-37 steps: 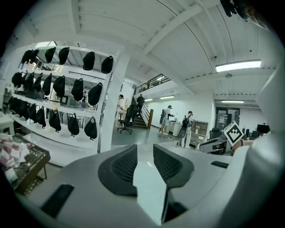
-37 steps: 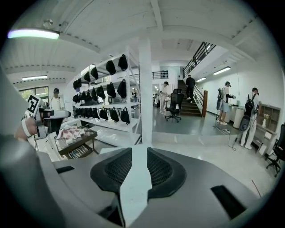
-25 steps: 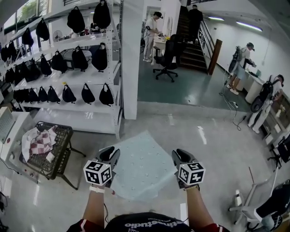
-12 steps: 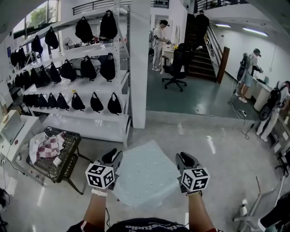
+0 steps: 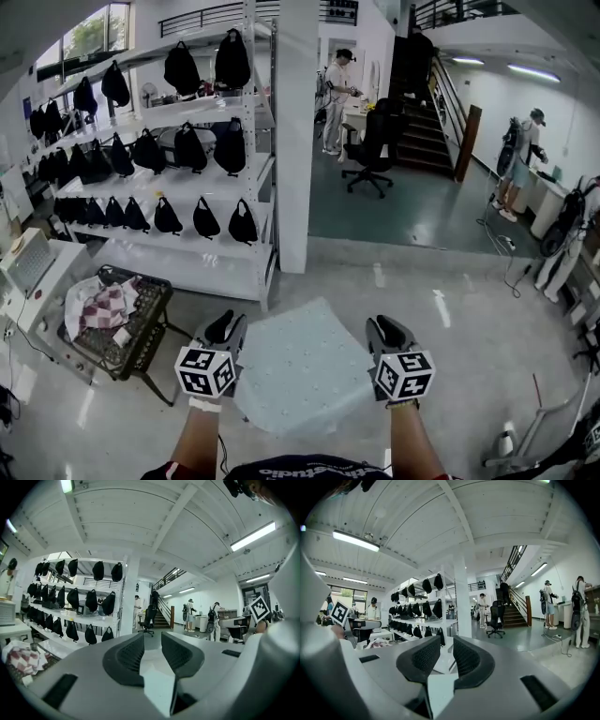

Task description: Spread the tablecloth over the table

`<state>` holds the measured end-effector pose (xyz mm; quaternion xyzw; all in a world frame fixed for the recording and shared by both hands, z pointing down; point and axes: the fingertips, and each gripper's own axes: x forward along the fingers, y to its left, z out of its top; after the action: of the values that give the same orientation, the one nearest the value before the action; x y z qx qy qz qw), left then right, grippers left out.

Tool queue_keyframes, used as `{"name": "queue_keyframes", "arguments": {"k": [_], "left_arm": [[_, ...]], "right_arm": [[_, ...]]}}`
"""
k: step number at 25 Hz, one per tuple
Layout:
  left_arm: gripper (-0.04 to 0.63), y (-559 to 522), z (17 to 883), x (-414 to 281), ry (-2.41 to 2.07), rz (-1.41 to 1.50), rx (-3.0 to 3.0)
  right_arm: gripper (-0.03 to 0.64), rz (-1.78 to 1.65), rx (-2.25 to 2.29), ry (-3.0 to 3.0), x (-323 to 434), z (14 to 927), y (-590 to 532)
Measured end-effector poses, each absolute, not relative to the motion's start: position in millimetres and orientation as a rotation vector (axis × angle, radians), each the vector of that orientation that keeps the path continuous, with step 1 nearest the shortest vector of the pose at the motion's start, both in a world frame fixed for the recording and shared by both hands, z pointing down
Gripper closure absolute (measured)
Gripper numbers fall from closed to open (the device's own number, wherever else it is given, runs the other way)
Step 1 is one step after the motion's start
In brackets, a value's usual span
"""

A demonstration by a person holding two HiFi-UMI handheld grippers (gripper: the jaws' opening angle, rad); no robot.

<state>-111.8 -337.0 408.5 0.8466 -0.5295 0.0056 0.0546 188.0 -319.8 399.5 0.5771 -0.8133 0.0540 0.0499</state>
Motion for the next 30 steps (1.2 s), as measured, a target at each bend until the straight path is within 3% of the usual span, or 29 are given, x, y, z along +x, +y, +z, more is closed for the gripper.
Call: {"name": "queue_keyframes", "arguments": {"k": [8, 17, 30], "left_arm": [[0.482, -341.5, 403.0, -101.6, -1.627, 0.05, 2.6], [0.554, -342.4, 392.9, -89.2, -1.65, 0.014, 2.63], [0.558, -340.6, 383.1, -78.0, -1.669, 0.009, 2.658]], "right_arm": [[0.509, 0.121, 1.761, -2.476, 190.4, 388.9, -318.8], [0.552, 0.069, 1.813, -2.47, 201.8, 379.7, -311.9], [0.567, 0.074, 1.846, -2.462, 212.0, 374.8, -307.8]]}}
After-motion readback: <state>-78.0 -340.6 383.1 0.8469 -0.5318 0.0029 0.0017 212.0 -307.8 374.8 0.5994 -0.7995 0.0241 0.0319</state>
